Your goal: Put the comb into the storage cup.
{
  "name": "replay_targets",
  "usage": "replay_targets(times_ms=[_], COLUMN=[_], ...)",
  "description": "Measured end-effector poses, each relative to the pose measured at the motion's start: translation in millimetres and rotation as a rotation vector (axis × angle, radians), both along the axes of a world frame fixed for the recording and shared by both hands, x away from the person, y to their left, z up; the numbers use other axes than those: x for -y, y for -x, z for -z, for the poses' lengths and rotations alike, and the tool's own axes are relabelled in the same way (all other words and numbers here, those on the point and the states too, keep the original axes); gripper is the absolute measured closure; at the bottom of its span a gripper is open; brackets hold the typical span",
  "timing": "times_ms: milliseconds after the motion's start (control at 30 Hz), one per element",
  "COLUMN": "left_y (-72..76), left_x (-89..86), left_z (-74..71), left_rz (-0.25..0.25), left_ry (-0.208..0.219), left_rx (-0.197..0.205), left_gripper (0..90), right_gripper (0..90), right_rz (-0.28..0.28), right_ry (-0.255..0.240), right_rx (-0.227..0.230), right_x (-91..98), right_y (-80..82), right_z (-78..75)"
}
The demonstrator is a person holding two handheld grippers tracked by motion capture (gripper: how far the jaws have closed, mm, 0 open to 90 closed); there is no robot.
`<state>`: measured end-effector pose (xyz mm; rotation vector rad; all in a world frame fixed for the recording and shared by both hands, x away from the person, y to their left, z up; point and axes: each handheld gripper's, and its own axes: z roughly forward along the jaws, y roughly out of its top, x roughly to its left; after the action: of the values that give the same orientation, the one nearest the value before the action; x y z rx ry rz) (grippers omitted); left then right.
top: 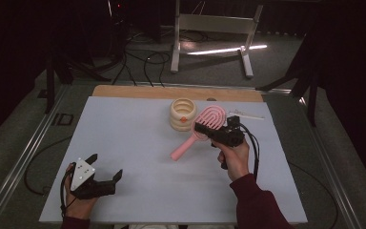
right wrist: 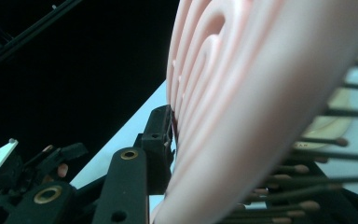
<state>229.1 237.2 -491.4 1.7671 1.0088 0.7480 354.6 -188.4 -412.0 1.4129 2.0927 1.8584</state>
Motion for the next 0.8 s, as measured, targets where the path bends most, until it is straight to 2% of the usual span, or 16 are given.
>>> replay_targets(times_ms=[167, 400, 533, 800], left_y=[-2.5, -4.9, -6.3, -6.2], left_x=[-3.2, -4.6, -6.6, -7.5], left_z=[4.1, 5.9, 6.5, 6.3], left_rz=[-0.032, -0.048, -0.06, -0.068], left_ry=[0.012, 0.006, 0.017, 0.019], left_rx=[0.008, 0.014, 0.013, 0.011], left_gripper=[0.1, 0.1, 0.1, 0.1], right_gripper=[62.2, 62.2, 62.1, 62.1], right_rz=[0.007, 0.012, 0.0, -0.005], right_ry=[0.008, 0.019, 0.031, 0.026], right_rx=[0.015, 0.028, 0.04, 0.035], right_x=[-1.1, -3.9, -11.0, -16.1], right_y=[-1.0, -3.2, -5.7, -10.7], right_z=[-5.2, -13.5, -20.4, -25.9])
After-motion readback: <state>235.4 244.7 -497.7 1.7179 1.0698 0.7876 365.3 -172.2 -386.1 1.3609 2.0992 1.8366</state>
